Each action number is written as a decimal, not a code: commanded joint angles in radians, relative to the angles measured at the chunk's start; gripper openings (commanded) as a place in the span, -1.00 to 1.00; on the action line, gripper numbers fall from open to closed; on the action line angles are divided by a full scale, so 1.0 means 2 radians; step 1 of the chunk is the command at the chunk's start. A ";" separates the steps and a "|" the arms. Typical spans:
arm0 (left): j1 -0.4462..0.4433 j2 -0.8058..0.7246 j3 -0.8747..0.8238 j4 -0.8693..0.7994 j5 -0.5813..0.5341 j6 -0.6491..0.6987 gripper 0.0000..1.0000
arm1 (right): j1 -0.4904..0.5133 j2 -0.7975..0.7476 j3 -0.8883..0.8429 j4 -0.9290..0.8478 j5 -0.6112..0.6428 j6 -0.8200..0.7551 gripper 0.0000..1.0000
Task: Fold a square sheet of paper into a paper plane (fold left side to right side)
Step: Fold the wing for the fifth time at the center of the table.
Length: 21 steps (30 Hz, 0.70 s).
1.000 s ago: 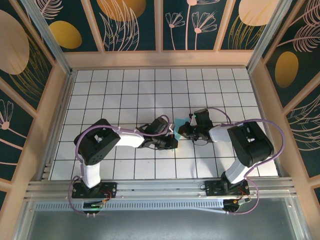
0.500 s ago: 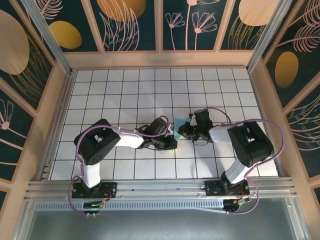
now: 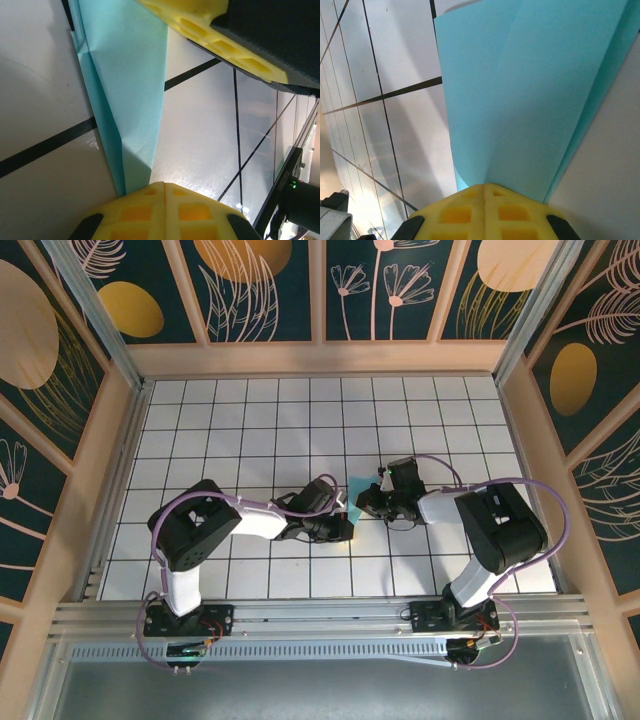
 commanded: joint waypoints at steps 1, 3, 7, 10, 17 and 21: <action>-0.012 -0.006 -0.027 -0.045 -0.006 0.010 -0.93 | -0.001 0.021 -0.015 -0.081 0.037 -0.015 -1.00; -0.014 -0.012 -0.036 -0.045 -0.012 0.009 -0.93 | -0.001 0.021 -0.014 -0.082 0.036 -0.014 -1.00; -0.020 -0.022 -0.053 -0.033 -0.013 0.006 -0.94 | -0.001 0.020 -0.012 -0.084 0.035 -0.015 -1.00; -0.025 -0.029 -0.060 -0.029 -0.013 0.007 -0.94 | 0.000 0.019 -0.012 -0.086 0.037 -0.016 -1.00; -0.026 -0.078 -0.075 -0.044 -0.054 0.018 -1.00 | -0.001 0.017 -0.015 -0.085 0.037 -0.015 -1.00; -0.016 -0.111 -0.070 -0.039 -0.061 0.016 -1.00 | 0.000 0.018 -0.014 -0.083 0.035 -0.015 -1.00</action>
